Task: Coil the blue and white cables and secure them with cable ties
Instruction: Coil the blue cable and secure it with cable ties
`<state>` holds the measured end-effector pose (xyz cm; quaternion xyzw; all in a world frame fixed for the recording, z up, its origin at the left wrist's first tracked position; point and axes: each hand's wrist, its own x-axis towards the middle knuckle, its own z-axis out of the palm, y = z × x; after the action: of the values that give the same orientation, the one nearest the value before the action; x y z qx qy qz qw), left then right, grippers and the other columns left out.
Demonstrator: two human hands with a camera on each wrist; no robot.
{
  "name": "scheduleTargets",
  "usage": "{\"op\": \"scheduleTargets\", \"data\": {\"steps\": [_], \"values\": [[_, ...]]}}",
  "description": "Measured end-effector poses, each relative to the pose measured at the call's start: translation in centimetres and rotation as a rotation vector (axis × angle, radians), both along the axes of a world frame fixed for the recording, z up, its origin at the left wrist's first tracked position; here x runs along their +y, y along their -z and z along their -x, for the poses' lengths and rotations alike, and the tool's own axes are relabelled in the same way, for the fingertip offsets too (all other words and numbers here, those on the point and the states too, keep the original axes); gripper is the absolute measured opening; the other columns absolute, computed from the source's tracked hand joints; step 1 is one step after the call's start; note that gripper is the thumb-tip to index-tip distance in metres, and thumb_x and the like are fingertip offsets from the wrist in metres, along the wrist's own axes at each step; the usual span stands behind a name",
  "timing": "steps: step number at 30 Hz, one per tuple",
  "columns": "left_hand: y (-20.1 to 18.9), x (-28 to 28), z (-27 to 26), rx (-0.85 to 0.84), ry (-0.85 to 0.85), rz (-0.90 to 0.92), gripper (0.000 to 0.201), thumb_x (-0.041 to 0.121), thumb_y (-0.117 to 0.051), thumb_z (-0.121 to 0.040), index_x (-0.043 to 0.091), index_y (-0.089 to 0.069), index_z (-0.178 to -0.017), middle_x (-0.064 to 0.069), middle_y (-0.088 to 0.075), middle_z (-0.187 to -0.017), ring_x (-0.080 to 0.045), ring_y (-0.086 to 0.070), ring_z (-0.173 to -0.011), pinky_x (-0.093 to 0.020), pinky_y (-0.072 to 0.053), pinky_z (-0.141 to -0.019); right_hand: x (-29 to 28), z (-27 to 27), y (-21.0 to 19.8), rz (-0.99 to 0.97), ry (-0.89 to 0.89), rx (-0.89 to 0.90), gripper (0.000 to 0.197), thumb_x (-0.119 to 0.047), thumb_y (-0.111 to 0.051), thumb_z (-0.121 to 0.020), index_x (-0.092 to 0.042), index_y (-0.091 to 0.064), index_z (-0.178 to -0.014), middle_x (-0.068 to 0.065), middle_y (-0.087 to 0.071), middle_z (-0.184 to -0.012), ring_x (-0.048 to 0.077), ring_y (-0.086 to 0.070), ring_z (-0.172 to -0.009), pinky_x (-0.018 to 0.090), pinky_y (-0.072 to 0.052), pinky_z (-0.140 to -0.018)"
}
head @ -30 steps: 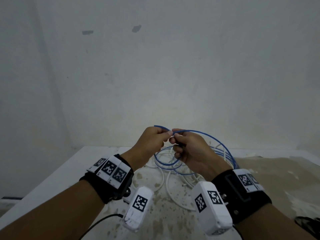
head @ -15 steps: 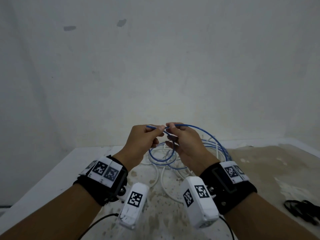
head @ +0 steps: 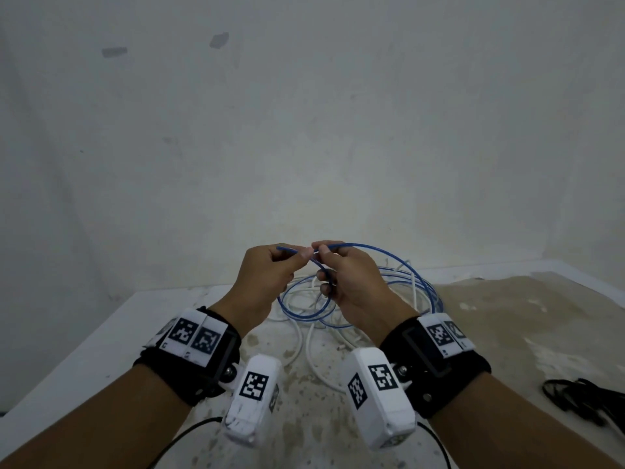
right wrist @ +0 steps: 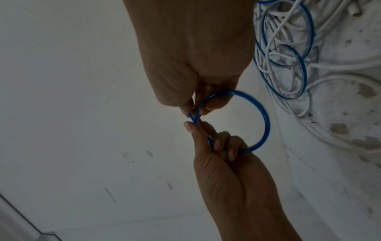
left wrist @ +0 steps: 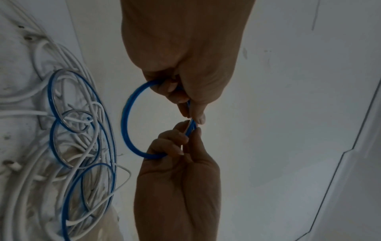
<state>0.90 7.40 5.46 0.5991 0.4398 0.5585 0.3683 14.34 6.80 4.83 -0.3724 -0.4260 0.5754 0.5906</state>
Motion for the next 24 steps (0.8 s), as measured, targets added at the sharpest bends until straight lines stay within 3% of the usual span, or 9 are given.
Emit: {"op": "scheduleTargets", "data": {"steps": [6,12,15,16,18,20,22,24], "values": [[-0.2,0.3,0.3,0.014,0.017,0.011,0.018,0.020,-0.073,-0.085,0.003,-0.074,-0.090,0.011,-0.054,-0.050,-0.006,-0.039,-0.046,-0.019,-0.033,-0.046,-0.2,0.1,0.2,-0.019,-0.009,-0.018,0.015,-0.014,-0.053,-0.101,-0.009,-0.066,-0.105,0.004,-0.065,-0.091,0.012,-0.051,-0.059,0.024,-0.043,-0.049],[-0.3,0.1,0.3,0.017,0.032,-0.022,0.018,0.014,-0.071,-0.087,-0.004,-0.071,-0.089,0.014,-0.057,-0.048,0.002,-0.048,-0.042,-0.009,-0.036,-0.046,-0.8,0.1,0.0,-0.035,-0.047,-0.039,0.016,-0.013,-0.052,-0.101,-0.010,-0.067,-0.100,0.004,-0.065,-0.087,0.011,-0.051,-0.061,0.025,-0.047,-0.054],[-0.1,0.4,0.5,0.007,0.000,0.006,0.020,0.016,-0.073,-0.085,-0.004,-0.071,-0.089,0.013,-0.054,-0.047,-0.001,-0.044,-0.045,-0.014,-0.036,-0.048,-1.0,-0.1,0.0,0.003,-0.048,-0.067,0.019,-0.019,-0.053,-0.101,-0.009,-0.068,-0.100,0.005,-0.068,-0.088,0.014,-0.058,-0.065,0.028,-0.053,-0.062],[-0.1,0.6,0.6,-0.009,-0.020,0.020,0.020,0.017,-0.074,-0.084,-0.003,-0.072,-0.088,0.013,-0.052,-0.047,-0.004,-0.043,-0.047,-0.017,-0.036,-0.049,-1.2,-0.1,0.0,0.014,-0.032,-0.173,0.024,-0.026,-0.052,-0.101,-0.009,-0.069,-0.099,0.005,-0.071,-0.088,0.017,-0.063,-0.069,0.030,-0.054,-0.066],[-0.2,0.9,1.1,-0.048,-0.057,0.056,0.020,0.018,-0.077,-0.082,-0.001,-0.072,-0.085,0.013,-0.050,-0.046,-0.009,-0.042,-0.052,-0.020,-0.035,-0.051,-1.5,-0.5,0.2,-0.078,0.107,-0.670,0.040,-0.040,-0.047,-0.101,-0.009,-0.070,-0.092,0.006,-0.073,-0.083,0.022,-0.067,-0.073,0.033,-0.050,-0.067],[-0.5,1.0,1.5,-0.059,-0.063,0.073,0.024,0.020,-0.078,-0.081,-0.003,-0.072,-0.088,0.013,-0.049,-0.047,-0.011,-0.040,-0.053,-0.021,-0.034,-0.050,-1.7,-0.8,0.7,-0.360,0.458,-1.106,0.040,-0.040,-0.049,-0.099,-0.010,-0.066,-0.081,0.005,-0.069,-0.074,0.024,-0.061,-0.070,0.035,-0.042,-0.062],[-0.7,1.0,1.6,-0.037,-0.044,0.070,0.029,0.021,-0.079,-0.081,-0.006,-0.071,-0.090,0.010,-0.048,-0.049,-0.009,-0.039,-0.050,-0.020,-0.034,-0.048,-2.3,-1.1,0.1,-0.677,0.707,-1.171,0.021,-0.036,-0.057,-0.093,-0.017,-0.065,-0.088,0.001,-0.067,-0.087,0.023,-0.055,-0.083,0.035,-0.040,-0.071],[-0.9,0.8,1.4,-0.016,-0.012,0.064,0.031,0.019,-0.078,-0.081,-0.009,-0.070,-0.092,0.009,-0.049,-0.050,-0.006,-0.038,-0.046,-0.019,-0.033,-0.046,-1.5,-1.1,-1.1,-0.710,0.564,-1.309,0.030,-0.043,-0.059,-0.091,-0.021,-0.063,-0.113,0.001,-0.059,-0.117,0.023,-0.051,-0.108,0.039,-0.038,-0.089]]}}
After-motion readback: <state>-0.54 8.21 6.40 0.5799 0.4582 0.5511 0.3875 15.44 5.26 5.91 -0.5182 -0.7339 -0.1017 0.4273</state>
